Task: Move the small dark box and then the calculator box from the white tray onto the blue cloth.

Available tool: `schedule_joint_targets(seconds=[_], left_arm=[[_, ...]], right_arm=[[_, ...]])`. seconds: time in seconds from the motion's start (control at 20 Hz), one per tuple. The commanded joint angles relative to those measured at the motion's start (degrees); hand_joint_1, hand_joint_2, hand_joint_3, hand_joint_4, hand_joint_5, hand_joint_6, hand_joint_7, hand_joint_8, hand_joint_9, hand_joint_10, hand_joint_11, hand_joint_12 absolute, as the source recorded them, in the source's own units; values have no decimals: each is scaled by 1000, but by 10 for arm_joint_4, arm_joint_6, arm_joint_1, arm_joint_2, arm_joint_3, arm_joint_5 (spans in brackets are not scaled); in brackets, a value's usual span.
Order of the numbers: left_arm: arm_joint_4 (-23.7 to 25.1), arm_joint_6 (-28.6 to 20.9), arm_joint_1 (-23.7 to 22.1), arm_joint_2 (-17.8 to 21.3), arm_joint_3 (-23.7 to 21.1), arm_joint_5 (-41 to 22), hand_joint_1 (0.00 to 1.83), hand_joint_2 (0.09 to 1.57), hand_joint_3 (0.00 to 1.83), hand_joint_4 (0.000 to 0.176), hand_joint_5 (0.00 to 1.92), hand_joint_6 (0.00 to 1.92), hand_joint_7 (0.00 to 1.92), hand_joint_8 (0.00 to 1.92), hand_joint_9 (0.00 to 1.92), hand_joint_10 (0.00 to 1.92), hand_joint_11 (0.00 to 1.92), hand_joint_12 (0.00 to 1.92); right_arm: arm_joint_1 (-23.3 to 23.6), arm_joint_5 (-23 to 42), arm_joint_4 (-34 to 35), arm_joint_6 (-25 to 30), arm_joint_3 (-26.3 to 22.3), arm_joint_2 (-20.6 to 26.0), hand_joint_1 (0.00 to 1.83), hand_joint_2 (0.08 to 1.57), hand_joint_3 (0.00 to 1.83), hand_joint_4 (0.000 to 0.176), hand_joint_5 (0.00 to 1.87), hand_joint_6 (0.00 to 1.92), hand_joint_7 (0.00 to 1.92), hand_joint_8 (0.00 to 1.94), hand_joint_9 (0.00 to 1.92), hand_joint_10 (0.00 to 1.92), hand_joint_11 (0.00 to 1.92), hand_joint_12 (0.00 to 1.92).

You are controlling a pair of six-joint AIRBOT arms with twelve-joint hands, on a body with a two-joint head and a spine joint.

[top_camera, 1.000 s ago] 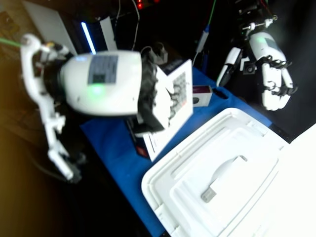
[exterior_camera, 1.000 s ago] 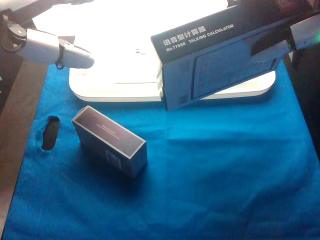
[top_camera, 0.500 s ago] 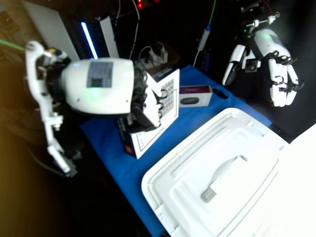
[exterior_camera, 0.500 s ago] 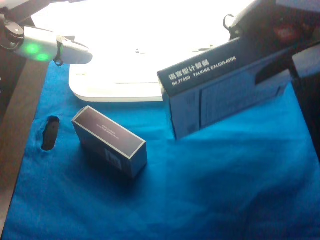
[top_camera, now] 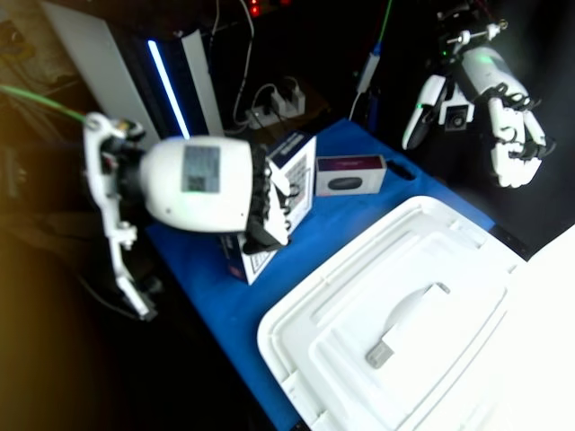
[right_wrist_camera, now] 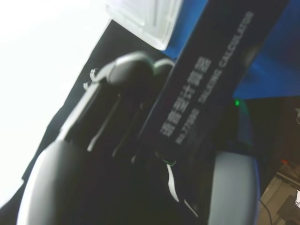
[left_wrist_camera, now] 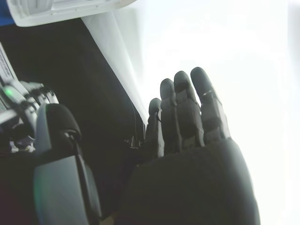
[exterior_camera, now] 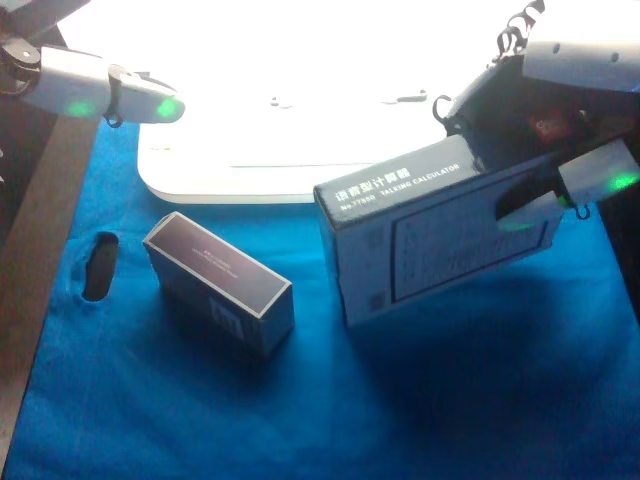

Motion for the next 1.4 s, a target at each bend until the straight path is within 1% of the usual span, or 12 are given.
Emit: schedule_joint_targets(seconds=[0.0, 0.15, 0.2, 0.3, 0.4, 0.5, 0.6, 0.8, 1.0, 1.05, 1.25, 1.35], left_arm=[[-24, -2, -3, 6, -2, -69, 791, 939, 1, 94, 180, 0, 378, 2, 341, 4, 0, 811], [-28, -2, 2, 8, -4, -76, 797, 932, 0, 92, 188, 3, 393, 6, 360, 9, 0, 846], [-28, -1, 2, 8, -4, -77, 799, 929, 0, 84, 201, 5, 404, 7, 379, 13, 0, 863], [-28, -1, 3, 9, -5, -79, 793, 954, 5, 79, 193, 0, 384, 3, 373, 6, 0, 824], [-28, -1, 5, 11, -7, -80, 790, 961, 3, 66, 171, 0, 380, 0, 372, 4, 0, 805], [-28, -1, 5, 10, -7, -80, 797, 959, 1, 62, 171, 1, 383, 2, 373, 3, 0, 797], [-29, -1, 5, 10, -7, -80, 788, 950, 0, 64, 161, 0, 379, 0, 369, 1, 0, 788], [-29, -1, 6, 10, -7, -80, 778, 966, 2, 67, 27, 0, 357, 0, 354, 0, 0, 770], [-29, -1, 6, 10, -7, -80, 771, 950, 0, 112, 37, 2, 353, 0, 341, 0, 0, 774], [-29, -1, 6, 10, -7, -80, 747, 954, 1, 118, 30, 0, 342, 0, 332, 0, 0, 752], [-30, -1, 6, 10, -6, -80, 730, 952, 1, 122, 12, 1, 321, 1, 325, 2, 0, 723], [-30, -1, 3, 10, -5, -80, 748, 969, 7, 130, 18, 3, 273, 0, 298, 0, 0, 696]], right_arm=[[1, 42, 34, 0, 3, -4, 1194, 1092, 0, 0, 1019, 859, 1195, 743, 1215, 1025, 1028, 1425], [-15, 42, 50, -10, 10, -15, 1177, 1082, 1, 0, 1049, 851, 1313, 489, 1202, 1096, 1021, 1518], [-19, 42, 54, -10, 11, -17, 1276, 1079, 2, 0, 980, 751, 1171, 894, 1167, 1032, 956, 1547], [-21, 42, 58, -10, 12, -18, 1276, 1093, 1, 0, 962, 760, 1115, 1000, 1124, 986, 931, 1454], [-21, 43, 58, -10, 10, -16, 1054, 1002, 0, 0, 870, 147, 916, 1100, 863, 1437, 709, 1776], [-21, 43, 58, -10, 4, -10, 782, 979, 0, 0, 727, 10, 969, 402, 782, 864, 423, 1502], [-21, 43, 58, -10, -1, -4, 645, 958, 0, 0, 635, 0, 925, 48, 784, 372, 264, 1318], [-21, 45, 57, -18, -12, 7, 367, 1031, 1, 0, 472, 0, 868, 0, 867, 108, 314, 1257], [-21, 55, 57, -22, -18, 10, 194, 994, 0, 0, 367, 0, 836, 1, 812, 8, 291, 1011], [-20, 60, 57, -22, -18, 10, 129, 982, 0, 6, 344, 0, 791, 0, 759, 1, 241, 976], [9, 63, 57, -36, -23, 20, 11, 861, 0, 116, 110, 0, 451, 0, 486, 0, 34, 1003], [37, 63, 57, -43, -23, 27, 59, 858, 0, 113, 3, 0, 253, 0, 305, 0, 1, 977]])
